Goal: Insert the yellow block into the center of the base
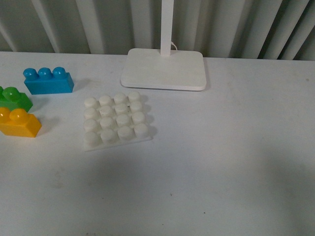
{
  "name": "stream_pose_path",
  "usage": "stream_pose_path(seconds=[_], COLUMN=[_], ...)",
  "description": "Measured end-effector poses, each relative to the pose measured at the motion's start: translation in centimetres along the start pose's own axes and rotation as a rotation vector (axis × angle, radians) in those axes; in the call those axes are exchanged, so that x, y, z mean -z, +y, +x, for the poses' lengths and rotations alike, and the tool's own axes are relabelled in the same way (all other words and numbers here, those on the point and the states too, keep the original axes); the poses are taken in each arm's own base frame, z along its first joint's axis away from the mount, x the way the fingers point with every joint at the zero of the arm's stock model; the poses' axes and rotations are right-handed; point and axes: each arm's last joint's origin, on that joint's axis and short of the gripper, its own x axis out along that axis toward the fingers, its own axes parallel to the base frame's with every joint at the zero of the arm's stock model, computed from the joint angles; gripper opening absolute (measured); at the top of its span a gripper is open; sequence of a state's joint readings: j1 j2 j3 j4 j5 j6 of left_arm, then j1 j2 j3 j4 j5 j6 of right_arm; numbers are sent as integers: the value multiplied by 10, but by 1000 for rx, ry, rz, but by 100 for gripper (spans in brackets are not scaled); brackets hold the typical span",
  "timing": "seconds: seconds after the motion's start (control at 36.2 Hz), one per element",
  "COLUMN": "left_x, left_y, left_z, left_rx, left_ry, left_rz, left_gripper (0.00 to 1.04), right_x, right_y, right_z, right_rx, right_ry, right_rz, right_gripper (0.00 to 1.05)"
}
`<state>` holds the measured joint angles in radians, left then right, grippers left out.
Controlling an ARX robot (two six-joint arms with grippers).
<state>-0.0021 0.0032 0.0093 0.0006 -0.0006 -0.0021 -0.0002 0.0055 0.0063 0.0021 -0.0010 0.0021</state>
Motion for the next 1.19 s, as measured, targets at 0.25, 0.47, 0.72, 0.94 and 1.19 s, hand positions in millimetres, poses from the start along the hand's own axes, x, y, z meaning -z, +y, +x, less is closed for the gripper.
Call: stream_pose_path(seconds=[0.25,0.47,0.72,0.94,1.19], left_x=[3,18,45,63,81], left_y=[-2,-3,1,12,20], left_z=[3,36,71,100,123], left_rx=[64,91,133,135,164], left_ry=[236,386,443,487,534], left_rz=[-105,-185,-136,-108,-29], left_gripper=[98,98,98,98,98], right_x=[0,0,0,0,0], right_y=[0,0,0,0,0], right_z=[0,0,0,0,0], right_rx=[0,0,0,0,0], right_ry=[-1,0,0,0,0], right_rz=[0,0,1,1,1], right_gripper=[55,94,95,95,95])
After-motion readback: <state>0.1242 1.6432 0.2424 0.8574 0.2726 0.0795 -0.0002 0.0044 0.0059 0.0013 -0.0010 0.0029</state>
